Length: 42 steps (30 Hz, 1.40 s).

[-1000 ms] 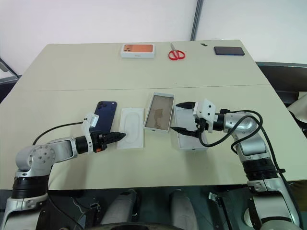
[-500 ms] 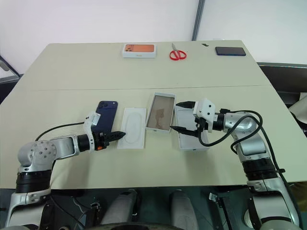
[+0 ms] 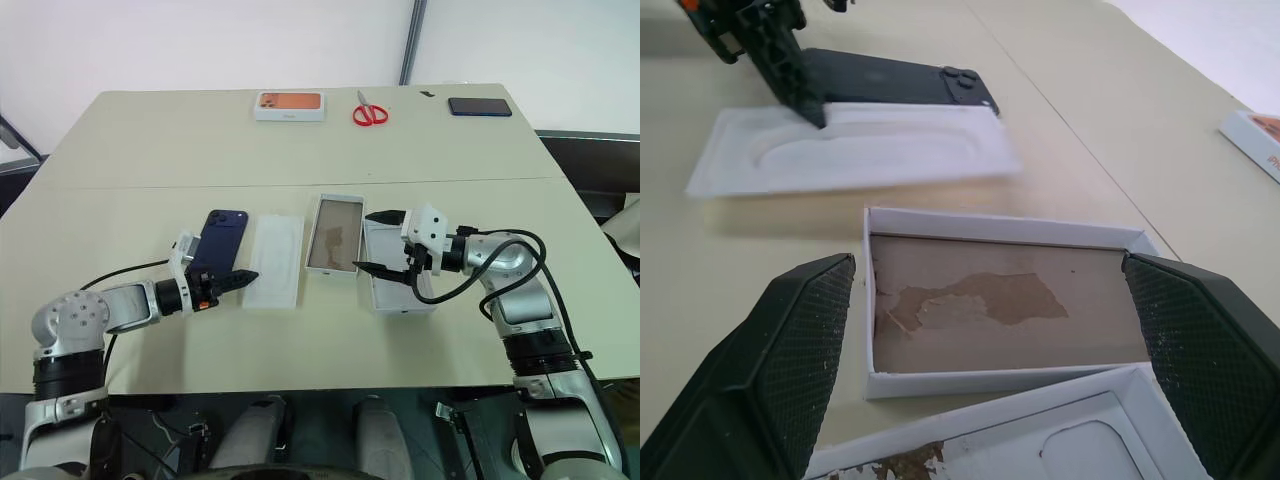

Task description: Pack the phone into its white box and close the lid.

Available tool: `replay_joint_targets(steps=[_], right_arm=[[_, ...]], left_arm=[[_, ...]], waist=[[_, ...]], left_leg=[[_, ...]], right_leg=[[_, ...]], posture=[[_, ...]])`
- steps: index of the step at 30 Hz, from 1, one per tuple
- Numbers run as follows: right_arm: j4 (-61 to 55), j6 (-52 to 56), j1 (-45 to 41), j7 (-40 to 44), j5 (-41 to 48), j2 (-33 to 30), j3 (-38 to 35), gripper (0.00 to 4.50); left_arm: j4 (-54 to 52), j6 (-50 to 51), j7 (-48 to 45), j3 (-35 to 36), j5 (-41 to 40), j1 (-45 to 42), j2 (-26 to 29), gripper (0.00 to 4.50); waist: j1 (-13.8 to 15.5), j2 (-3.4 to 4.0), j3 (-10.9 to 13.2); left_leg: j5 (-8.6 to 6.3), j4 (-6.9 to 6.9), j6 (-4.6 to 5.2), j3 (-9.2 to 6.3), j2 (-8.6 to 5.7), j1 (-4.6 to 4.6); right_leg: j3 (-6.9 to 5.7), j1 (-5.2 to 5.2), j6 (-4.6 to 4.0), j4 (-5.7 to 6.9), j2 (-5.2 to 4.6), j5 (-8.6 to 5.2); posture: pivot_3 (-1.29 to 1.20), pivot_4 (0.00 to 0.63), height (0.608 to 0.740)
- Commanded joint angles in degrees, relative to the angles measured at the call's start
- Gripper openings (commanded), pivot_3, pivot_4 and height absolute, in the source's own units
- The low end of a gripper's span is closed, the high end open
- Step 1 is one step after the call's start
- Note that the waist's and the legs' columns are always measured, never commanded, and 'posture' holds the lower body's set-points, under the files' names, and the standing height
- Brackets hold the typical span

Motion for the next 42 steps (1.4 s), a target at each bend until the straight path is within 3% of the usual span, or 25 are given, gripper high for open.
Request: replay_joint_targets(steps=[1, 5, 14, 18, 24, 39, 42], right_arm=[[-5.26, 5.93, 0.69, -0.25, 1.18, 1.03, 2.50, 4.50], [-8.87, 11.67, 0.64, -1.73, 0.30, 2.80, 5.82, 4.50], [-0.90, 16.40, -5.78, -7.19, -8.33, 7.00, 11.95, 4.50], [0.68, 17.58, -6.32, -6.33, -9.92, 7.46, 13.83, 3.21], [0.40, 17.01, -5.57, -5.53, -11.03, 7.68, 14.98, 0.04], [-13.39, 22.28, 0.31, -5.06, -8.82, 10.82, 19.78, 0.04], [-12.82, 22.82, -0.52, -5.43, -8.11, 11.41, 19.34, 0.99]], left_arm=[[2.29, 0.79, 2.11, 6.28, -3.38, -2.90, -0.14, 0.02], [3.38, 0.83, 3.75, 8.75, -4.00, -4.45, 0.35, 0.02], [0.61, -3.91, 3.81, 4.97, -1.70, -4.02, -0.64, 0.02], [-0.78, -4.84, 4.14, 4.40, -2.07, -3.45, -1.36, 0.00], [-0.61, -4.19, 5.45, 4.89, -3.09, -3.81, -1.65, 0.00], [-0.88, -2.15, 8.51, 4.78, -7.66, -6.83, -3.05, 0.00], [-1.67, -1.77, 9.08, 4.02, -7.90, -6.36, -3.68, 0.00]], waist=[[-0.12, -0.02, 0.01], [-0.10, -0.03, 0.02], [0.05, -0.05, 0.03], [-0.03, -0.06, 0.03], [-0.05, -0.08, 0.01], [-0.08, -0.09, 0.01], [-0.07, -0.09, 0.02]], left_leg=[[0.00, 0.00, 0.00, -0.01, 0.00, -0.01], [0.00, -0.01, 0.00, -0.07, 0.01, -0.12], [0.03, 0.00, -0.06, -0.03, -0.06, -0.18], [0.03, -0.01, -0.06, -0.03, -0.06, -0.24], [0.03, -0.01, -0.06, -0.02, -0.09, -0.23], [0.03, 0.00, -0.06, -0.06, -0.09, -0.25], [0.04, 0.00, -0.08, -0.05, -0.09, -0.25]], right_leg=[[0.01, -0.02, 0.00, 0.00, 0.00, 0.00], [0.01, -0.15, 0.01, 0.00, -0.01, 0.01], [0.01, -0.20, 0.01, 0.00, -0.02, 0.01], [0.01, -0.26, 0.01, 0.00, -0.01, 0.01], [0.00, -0.26, 0.01, 0.01, 0.01, 0.01], [0.01, -0.30, 0.01, 0.03, 0.02, 0.01], [0.00, -0.30, 0.01, 0.02, 0.03, 0.01]], posture=[[0.00, 0.150, 0.740], [0.00, 0.150, 0.740], [0.00, 0.150, 0.740], [0.00, 0.150, 0.740], [0.00, 0.150, 0.740], [0.00, 0.150, 0.740], [0.00, 0.150, 0.740]])
